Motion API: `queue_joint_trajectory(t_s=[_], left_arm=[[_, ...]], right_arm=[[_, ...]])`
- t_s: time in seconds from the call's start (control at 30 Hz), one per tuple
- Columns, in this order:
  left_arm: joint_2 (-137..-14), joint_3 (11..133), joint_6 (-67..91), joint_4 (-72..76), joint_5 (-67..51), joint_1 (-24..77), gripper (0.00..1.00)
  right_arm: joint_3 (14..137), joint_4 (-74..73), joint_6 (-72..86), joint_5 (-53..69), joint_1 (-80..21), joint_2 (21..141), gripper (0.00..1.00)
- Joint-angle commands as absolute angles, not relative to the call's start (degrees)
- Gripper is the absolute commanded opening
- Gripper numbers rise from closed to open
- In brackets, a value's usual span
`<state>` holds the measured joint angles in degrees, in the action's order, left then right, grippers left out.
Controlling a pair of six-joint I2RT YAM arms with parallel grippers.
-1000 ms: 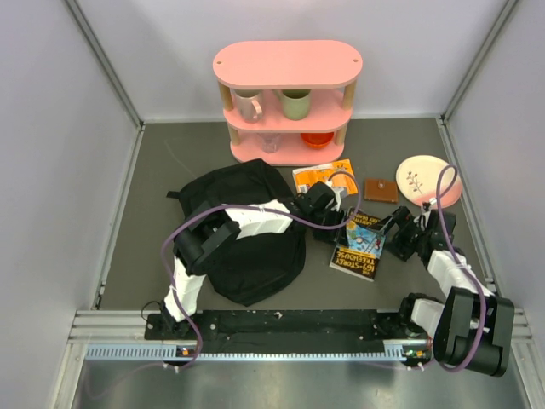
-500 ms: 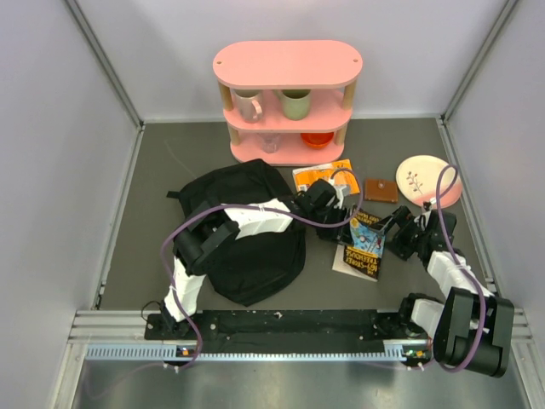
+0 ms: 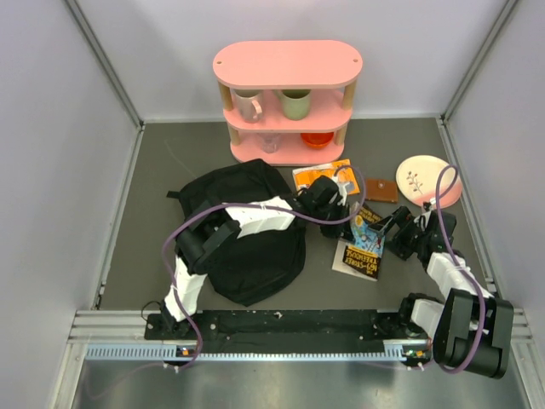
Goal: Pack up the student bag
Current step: Pick up the book from the center of the board.
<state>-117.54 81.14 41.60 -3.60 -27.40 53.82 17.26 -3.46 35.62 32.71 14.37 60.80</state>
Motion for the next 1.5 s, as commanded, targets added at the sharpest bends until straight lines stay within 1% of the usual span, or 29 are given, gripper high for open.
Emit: queue_joint_trajectory(t_s=[0.0, 0.03, 0.07, 0.1, 0.17, 0.27, 0.33, 0.6, 0.73, 0.8, 0.83, 1.0, 1.07, 1.27, 1.47], left_arm=[[-119.0, 83.32, 39.82, -5.0, -25.84, 54.58, 0.17], [-119.0, 83.32, 39.55, -5.53, -24.97, 54.58, 0.28], [-119.09, 83.32, 39.38, -5.8, -24.79, 54.58, 0.32], [-119.0, 83.06, 39.2, -5.89, -24.79, 54.49, 0.32], [-119.27, 82.88, 39.2, -5.89, -24.26, 54.49, 0.45], [-120.32, 83.23, 39.2, -6.15, -24.96, 54.49, 0.47], [-120.85, 83.41, 39.64, -6.15, -25.31, 54.49, 0.51], [-122.78, 82.62, 41.39, -3.08, -27.77, 54.49, 0.51], [-121.47, 81.83, 42.27, -2.11, -27.16, 54.49, 0.51], [-120.68, 81.56, 41.84, -3.16, -26.46, 54.41, 0.54], [-119.89, 81.48, 41.57, -3.6, -25.67, 54.49, 0.59], [-117.34, 80.95, 39.47, -8.25, -22.24, 54.4, 0.64], [-116.46, 80.34, 39.03, -10.19, -20.22, 54.4, 0.69], [-115.58, 79.8, 37.79, -12.57, -15.83, 54.4, 0.74], [-118.82, 82.53, 37.62, -12.48, -18.54, 54.4, 0.78]], right_arm=[[14.06, -11.16, 35.33, 32.61, 13.62, 61.7, 0.95], [14.06, -11.25, 35.33, 32.69, 13.62, 61.53, 0.95], [14.15, -11.16, 35.33, 32.78, 13.62, 61.52, 0.95], [14.15, -11.16, 35.33, 32.78, 13.54, 61.52, 0.95], [14.06, -11.25, 35.42, 32.87, 13.54, 61.44, 0.95], [14.06, -11.25, 35.51, 32.96, 13.62, 61.35, 0.95], [14.06, -11.25, 35.51, 33.22, 13.54, 61.35, 0.95], [14.06, -10.99, 35.77, 33.4, 13.62, 61.17, 0.95], [13.8, -10.9, 35.77, 33.4, 13.62, 61.35, 0.95], [13.71, -10.81, 35.77, 33.49, 13.62, 61.26, 0.96], [13.71, -10.72, 35.77, 33.49, 13.54, 61.26, 0.95], [13.54, -10.46, 35.77, 33.4, 13.54, 61.52, 0.96], [13.53, -10.2, 35.86, 33.49, 13.62, 61.61, 0.95], [13.18, -9.76, 35.95, 33.57, 13.62, 62.05, 0.95], [13.27, -9.67, 35.95, 33.66, 13.54, 62.05, 0.95]])
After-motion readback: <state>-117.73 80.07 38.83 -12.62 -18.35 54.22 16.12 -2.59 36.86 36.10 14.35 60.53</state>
